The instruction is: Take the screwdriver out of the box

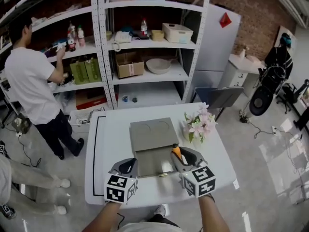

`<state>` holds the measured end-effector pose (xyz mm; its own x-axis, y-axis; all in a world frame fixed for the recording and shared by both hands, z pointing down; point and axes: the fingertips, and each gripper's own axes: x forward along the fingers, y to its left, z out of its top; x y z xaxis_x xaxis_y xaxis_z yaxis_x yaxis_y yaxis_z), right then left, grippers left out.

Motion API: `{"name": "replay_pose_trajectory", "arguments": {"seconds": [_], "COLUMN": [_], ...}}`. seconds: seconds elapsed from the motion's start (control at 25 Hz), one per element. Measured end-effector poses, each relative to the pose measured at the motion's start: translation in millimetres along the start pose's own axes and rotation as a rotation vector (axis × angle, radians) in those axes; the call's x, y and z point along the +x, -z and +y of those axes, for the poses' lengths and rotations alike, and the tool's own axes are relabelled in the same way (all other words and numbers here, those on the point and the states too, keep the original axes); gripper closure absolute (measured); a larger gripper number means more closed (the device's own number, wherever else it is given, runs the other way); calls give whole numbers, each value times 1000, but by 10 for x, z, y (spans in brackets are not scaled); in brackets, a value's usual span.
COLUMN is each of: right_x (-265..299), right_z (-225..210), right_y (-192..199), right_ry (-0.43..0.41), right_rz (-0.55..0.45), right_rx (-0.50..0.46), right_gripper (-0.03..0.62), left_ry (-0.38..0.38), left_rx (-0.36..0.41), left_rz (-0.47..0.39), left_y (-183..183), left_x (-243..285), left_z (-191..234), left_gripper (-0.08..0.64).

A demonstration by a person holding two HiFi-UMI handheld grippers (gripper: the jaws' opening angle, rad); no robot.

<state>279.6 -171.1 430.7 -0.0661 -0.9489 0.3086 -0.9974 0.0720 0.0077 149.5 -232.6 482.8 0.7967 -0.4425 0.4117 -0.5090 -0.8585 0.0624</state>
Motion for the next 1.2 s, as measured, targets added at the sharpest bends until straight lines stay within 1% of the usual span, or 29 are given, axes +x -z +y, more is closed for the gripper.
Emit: {"name": "replay_pose_trajectory", "arguments": {"seconds": [0.24,0.48,0.76,1.2], "right_x": [-277,-462,-586,-639], "right_z": [-65,-69,-18,68], "right_y": [52,196,264,265], "right_ry": [104,159,194,202], "right_rz": [-32,-30,-37,-41], "right_rx": [66,95,108,107], "right_gripper": [476,476,477,477], "left_ry": [41,62,80,94], "left_rx": [19,31,37,38], "left_rz": [-7,-16,-15,-13], "left_y": [-32,-36,18,59], "left_x": [-21,-33,-95,-148], "left_z": [-87,-160,-210,-215], "left_gripper": [557,557,557,557]}}
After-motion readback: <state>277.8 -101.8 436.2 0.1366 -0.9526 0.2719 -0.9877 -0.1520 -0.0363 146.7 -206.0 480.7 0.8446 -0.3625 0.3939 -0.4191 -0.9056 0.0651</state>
